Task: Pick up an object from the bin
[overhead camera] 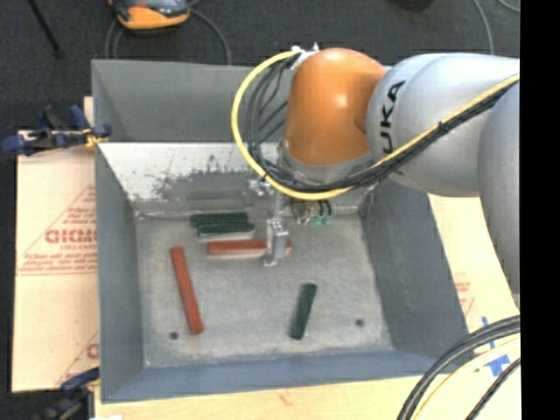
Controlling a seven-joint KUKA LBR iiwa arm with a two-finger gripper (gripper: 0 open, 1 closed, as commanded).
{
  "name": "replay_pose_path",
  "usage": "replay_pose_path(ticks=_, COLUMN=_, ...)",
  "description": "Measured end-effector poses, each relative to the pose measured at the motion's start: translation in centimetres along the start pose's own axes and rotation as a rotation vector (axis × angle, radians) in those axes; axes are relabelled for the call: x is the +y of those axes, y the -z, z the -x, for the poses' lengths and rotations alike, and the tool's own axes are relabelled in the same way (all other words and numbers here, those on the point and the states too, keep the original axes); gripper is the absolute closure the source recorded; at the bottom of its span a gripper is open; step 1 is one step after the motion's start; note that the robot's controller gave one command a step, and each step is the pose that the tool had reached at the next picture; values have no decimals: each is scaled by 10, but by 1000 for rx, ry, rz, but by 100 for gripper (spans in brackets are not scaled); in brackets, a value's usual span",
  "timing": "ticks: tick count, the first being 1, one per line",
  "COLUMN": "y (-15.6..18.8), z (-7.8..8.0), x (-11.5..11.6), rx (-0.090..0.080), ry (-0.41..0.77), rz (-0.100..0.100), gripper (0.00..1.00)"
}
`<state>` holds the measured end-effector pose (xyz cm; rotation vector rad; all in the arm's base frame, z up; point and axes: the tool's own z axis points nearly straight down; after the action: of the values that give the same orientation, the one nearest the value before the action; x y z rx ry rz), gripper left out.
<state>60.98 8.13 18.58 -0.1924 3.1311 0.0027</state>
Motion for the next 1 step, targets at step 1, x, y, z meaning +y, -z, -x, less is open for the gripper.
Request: replay_pose_path(ticks=1, y=-53, z=20, x=-1, rx=-8, ry=-52, rz=0, gripper=0)
